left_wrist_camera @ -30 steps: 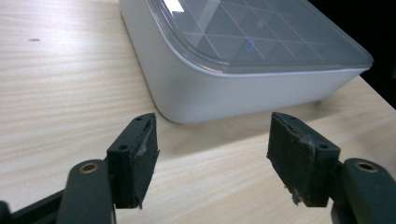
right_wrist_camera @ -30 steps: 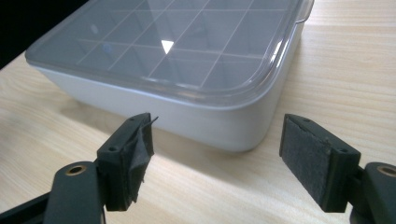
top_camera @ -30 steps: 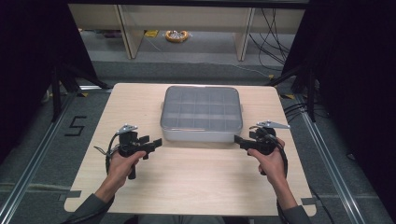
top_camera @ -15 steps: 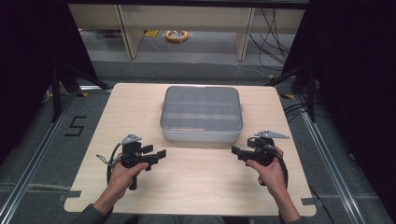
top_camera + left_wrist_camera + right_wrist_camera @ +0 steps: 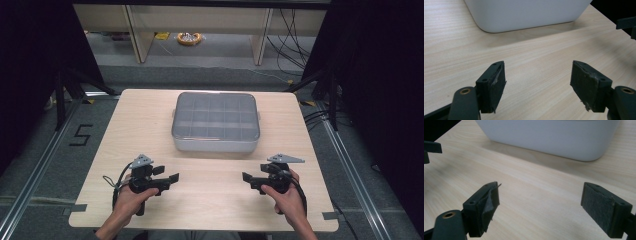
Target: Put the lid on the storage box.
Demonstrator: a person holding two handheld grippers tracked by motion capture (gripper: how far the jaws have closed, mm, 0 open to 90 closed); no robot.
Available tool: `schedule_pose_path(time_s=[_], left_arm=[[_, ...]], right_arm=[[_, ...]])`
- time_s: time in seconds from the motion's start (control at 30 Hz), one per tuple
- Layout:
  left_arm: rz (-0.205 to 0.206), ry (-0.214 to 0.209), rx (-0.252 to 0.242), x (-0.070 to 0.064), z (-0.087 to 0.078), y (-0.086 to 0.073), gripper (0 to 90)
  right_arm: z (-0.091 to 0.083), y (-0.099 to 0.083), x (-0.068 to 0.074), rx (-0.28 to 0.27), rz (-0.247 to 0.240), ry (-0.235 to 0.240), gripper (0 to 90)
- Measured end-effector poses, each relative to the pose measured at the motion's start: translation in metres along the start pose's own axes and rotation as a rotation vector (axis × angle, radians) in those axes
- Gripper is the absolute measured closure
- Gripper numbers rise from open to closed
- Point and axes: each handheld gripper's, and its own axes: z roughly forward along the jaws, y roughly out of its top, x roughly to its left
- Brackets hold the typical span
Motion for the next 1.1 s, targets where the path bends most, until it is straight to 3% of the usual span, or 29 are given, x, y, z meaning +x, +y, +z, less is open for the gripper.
schedule_pose_path(time_s=[0.1, 0.13, 0.2, 0.3, 0.33, 0.37, 0.53, 0.7, 0.73, 0.77, 0.87, 0.9, 0.93, 1.1], left_arm=[[0.023, 0.003, 0.010, -0.004, -0.002, -0.004, 27.2], [0.030, 0.001, 0.008, -0.005, -0.003, -0.005, 27.1], [0.039, -0.001, 0.015, -0.008, -0.004, -0.008, 26.8], [0.053, -0.013, 0.016, -0.012, -0.005, -0.011, 26.3], [0.054, -0.020, 0.023, -0.013, -0.006, -0.013, 25.9], [0.049, -0.035, 0.029, -0.014, -0.006, -0.014, 25.1], [0.047, -0.066, 0.041, -0.020, -0.011, -0.021, 21.9], [0.103, -0.065, 0.040, -0.027, -0.014, -0.029, 20.5], [0.117, -0.062, 0.050, -0.028, -0.015, -0.031, 20.4], [0.122, -0.060, 0.047, -0.030, -0.016, -0.034, 20.4], [0.135, -0.066, 0.062, -0.034, -0.017, -0.039, 20.2], [0.148, -0.066, 0.068, -0.035, -0.018, -0.041, 20.1], [0.145, -0.064, 0.067, -0.037, -0.018, -0.043, 20.1], [0.185, -0.057, 0.076, -0.042, -0.020, -0.049, 18.9]], right_arm=[[0.000, -0.004, 0.002, 0.004, -0.008, 0.005, 16.4], [0.000, -0.006, 0.006, 0.007, 0.016, 0.008, 16.4], [0.000, -0.008, 0.006, 0.014, -0.014, 0.012, 16.4], [-0.001, -0.012, 0.008, 0.025, -0.015, 0.008, 16.5], [-0.001, -0.014, 0.012, 0.027, 0.027, 0.015, 16.5], [-0.002, -0.015, 0.011, 0.024, -0.002, 0.017, 16.6], [-0.003, -0.024, 0.015, 0.031, -0.014, 0.028, 16.8], [-0.005, -0.033, 0.020, 0.055, -0.032, 0.048, 16.8], [-0.006, -0.035, 0.026, 0.062, 0.007, 0.037, 16.9], [-0.007, -0.035, 0.023, 0.061, -0.042, 0.032, 16.8], [-0.009, -0.039, 0.026, 0.066, -0.040, 0.048, 16.9], [-0.010, -0.041, 0.030, 0.089, 0.001, 0.058, 16.9], [-0.010, -0.043, 0.027, 0.078, -0.039, 0.054, 16.9], [-0.012, -0.051, 0.032, 0.100, -0.056, 0.049, 16.7]])
